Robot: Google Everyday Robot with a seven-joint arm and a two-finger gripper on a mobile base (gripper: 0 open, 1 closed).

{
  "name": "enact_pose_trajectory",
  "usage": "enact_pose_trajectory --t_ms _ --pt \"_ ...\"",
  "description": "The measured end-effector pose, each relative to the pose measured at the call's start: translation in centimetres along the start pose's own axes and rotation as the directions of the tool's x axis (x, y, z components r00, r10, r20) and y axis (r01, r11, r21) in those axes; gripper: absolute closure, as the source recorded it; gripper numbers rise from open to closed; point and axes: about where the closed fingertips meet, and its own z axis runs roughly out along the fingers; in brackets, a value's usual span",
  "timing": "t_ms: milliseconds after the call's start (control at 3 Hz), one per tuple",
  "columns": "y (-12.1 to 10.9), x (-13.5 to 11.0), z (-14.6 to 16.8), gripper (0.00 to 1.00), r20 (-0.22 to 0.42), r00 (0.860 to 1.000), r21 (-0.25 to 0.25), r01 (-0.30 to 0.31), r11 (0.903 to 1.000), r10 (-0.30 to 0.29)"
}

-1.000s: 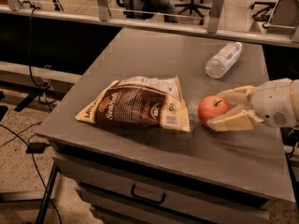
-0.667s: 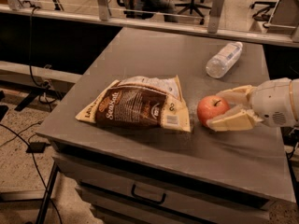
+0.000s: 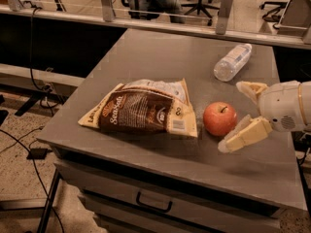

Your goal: Move apple near brown chip bag

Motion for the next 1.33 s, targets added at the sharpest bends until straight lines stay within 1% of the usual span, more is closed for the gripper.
enact_pose_trajectory --t_ms 333,667,1000,1333 --pt "0.0 -0.1 -0.2 0.00 -0.001 1.000 0.007 0.003 1.0000 -0.003" --pt "0.1 0.2 -2.3 0.00 -0.025 1.000 0.078 0.001 0.9969 0.001" --pt "1.7 0.7 -7.1 0.00 -0.063 0.997 0.255 -0.035 0.9664 0.053" --pt "2.5 2.0 -9.5 0.00 -0.083 0.992 0.327 -0.059 0.9431 0.090"
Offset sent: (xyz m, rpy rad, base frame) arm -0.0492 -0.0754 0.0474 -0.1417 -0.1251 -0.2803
